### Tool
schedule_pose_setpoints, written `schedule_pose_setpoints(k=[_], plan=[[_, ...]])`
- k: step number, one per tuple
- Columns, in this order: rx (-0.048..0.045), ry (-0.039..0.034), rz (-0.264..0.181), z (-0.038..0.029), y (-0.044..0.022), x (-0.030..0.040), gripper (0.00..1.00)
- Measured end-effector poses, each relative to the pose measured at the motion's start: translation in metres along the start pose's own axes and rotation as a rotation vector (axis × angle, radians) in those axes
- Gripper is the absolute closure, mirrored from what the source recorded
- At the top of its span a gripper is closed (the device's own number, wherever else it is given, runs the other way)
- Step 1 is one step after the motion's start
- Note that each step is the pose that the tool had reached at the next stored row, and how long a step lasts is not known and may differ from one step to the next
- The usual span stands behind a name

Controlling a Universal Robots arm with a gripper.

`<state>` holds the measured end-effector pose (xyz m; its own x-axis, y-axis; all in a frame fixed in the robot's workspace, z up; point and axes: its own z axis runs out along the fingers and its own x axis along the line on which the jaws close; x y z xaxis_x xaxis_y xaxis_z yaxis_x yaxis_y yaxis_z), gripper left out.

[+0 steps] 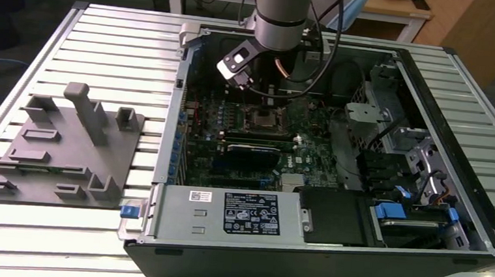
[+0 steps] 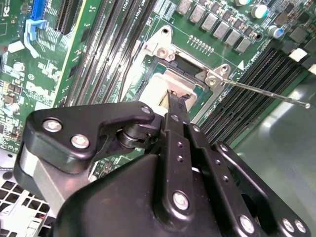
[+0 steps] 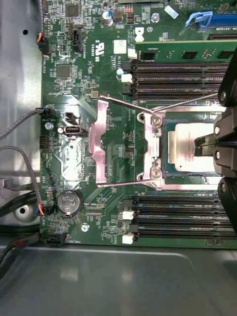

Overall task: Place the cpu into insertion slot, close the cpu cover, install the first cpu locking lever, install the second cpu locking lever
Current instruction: 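Place the cpu into insertion slot, then close the cpu cover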

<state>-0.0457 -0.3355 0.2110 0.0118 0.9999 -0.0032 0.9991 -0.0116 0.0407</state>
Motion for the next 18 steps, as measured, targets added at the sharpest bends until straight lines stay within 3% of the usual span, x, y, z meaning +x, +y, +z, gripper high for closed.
schedule_pose_setpoints(k=[2, 8, 18], plan=[[0.0000, 0.0000, 0.000, 0.0002, 0.0048, 0.0001, 0.90], [0.0000, 0.0000, 0.000, 0.0003, 0.0070, 0.0001, 0.90], [-0.0001, 0.0001, 0.000, 0.0061, 0.0065, 0.0001, 0.90]])
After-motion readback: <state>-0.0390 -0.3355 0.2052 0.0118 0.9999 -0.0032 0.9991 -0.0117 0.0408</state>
